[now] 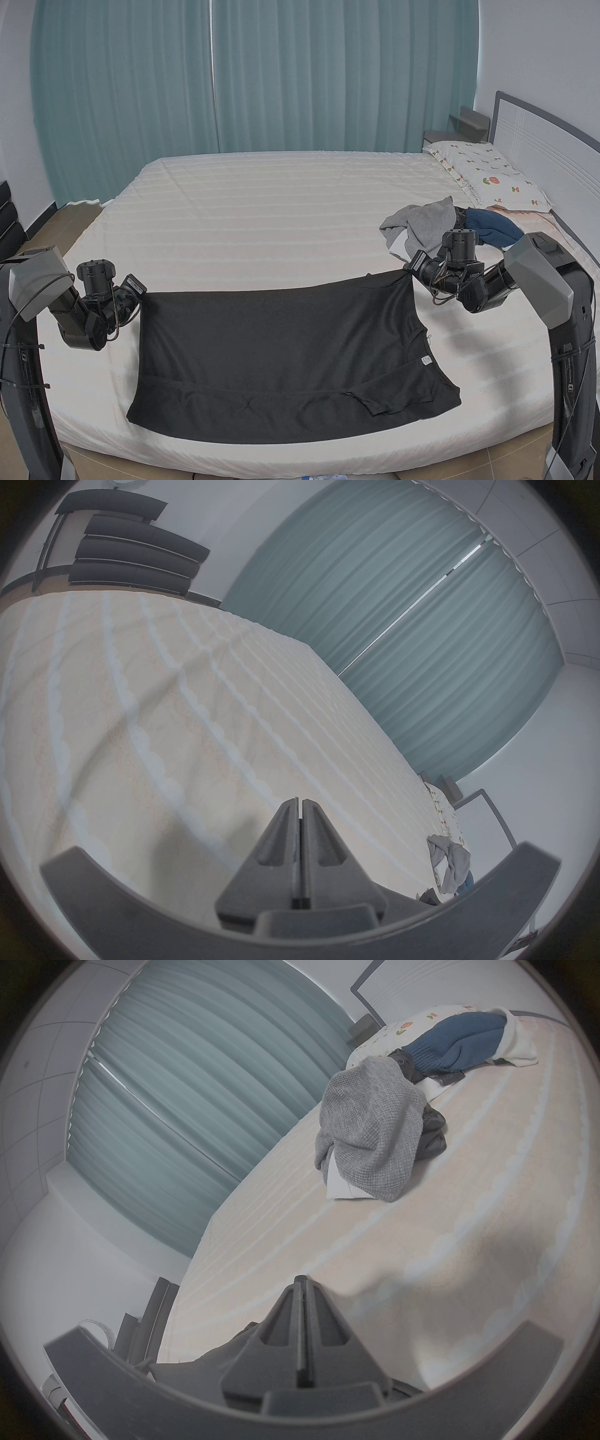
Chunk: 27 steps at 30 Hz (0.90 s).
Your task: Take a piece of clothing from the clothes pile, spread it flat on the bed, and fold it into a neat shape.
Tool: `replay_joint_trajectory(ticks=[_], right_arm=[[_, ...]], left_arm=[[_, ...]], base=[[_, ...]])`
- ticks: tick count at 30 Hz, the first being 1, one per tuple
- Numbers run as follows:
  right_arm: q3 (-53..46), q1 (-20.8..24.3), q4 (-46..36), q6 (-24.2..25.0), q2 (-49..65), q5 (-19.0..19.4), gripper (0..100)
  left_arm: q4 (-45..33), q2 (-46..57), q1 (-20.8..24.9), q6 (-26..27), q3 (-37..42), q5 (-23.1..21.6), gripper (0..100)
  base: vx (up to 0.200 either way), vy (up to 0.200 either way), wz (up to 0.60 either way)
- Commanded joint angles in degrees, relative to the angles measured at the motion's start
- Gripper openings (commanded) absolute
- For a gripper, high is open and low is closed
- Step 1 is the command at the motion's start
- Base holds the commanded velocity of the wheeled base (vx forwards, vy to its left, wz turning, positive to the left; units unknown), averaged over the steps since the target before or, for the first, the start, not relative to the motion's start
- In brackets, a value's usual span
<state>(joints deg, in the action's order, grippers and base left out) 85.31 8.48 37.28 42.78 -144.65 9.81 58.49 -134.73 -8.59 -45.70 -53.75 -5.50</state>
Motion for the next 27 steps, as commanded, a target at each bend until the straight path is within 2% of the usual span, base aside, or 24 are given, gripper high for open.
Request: replay_joint_trajectory(ticks=[1,11,19,27], right_arm=[[-0.1,0.4,0.2,-0.1,-1.4,0.0,0],[-0.4,0.1,0.6,0.0,0.4,0.1,0],[-5.7,-0.1,0.9,-0.3,4.4,1.2,0],[-12.0,-0.3,0.9,-1.7,8.1,2.4,0]], left_arm=[[0.0,0.7,-0.1,0.1,0.0,0.0,0],[0.0,0.8,-0.2,0.7,0.8,-0.2,0],[0.0,2.3,-0.3,0.8,2.7,-0.4,0],[0.0,4.9,-0.6,3.2,6.0,-0.5,0]], base=[[0.0,0.0,0.0],[0.0,0.0,0.0],[0.0,0.0,0.0],[0.0,0.0,0.0]])
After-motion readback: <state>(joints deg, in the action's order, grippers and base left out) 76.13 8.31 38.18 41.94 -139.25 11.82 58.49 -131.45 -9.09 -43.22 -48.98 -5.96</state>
